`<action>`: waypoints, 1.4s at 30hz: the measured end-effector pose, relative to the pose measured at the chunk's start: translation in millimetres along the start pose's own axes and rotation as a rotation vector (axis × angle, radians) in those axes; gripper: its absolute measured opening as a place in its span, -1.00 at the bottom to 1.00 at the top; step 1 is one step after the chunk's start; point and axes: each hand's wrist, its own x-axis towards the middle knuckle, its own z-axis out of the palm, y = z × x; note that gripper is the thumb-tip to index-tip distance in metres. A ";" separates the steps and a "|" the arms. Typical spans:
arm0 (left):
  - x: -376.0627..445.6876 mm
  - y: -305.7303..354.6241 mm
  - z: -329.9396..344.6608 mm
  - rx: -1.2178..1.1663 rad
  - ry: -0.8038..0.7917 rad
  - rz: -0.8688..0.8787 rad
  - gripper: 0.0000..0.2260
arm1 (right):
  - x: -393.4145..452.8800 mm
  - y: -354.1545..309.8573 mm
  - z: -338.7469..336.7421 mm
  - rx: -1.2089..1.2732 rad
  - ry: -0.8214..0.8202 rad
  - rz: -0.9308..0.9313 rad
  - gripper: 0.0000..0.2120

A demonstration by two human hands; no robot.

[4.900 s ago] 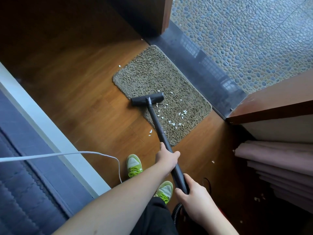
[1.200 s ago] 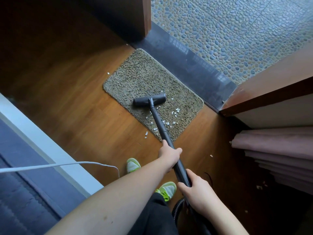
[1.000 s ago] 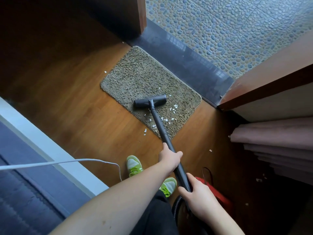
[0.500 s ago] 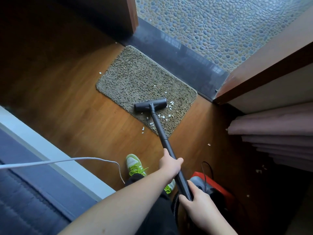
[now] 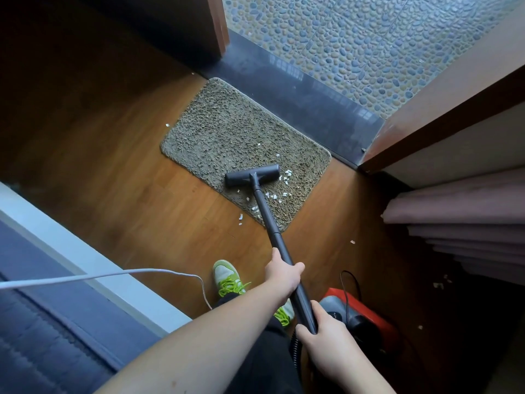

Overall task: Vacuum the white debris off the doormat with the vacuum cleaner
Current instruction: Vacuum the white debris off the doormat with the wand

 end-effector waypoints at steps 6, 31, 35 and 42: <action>-1.4 3.6 -12.8 -0.084 -0.015 -0.038 -0.25 | 2.9 -17.0 7.6 -0.053 -0.017 0.053 -0.77; 41.7 38.2 -124.9 0.127 -0.160 -0.032 -0.19 | 13.4 -153.3 36.0 0.060 -0.003 0.215 -0.77; 52.7 49.8 -151.5 0.191 -0.181 -0.025 -0.33 | 15.3 -182.5 43.7 0.136 0.017 0.199 -0.79; 63.4 64.0 -169.1 0.317 -0.152 0.047 -0.40 | 25.0 -199.1 52.0 0.330 0.058 0.205 -0.88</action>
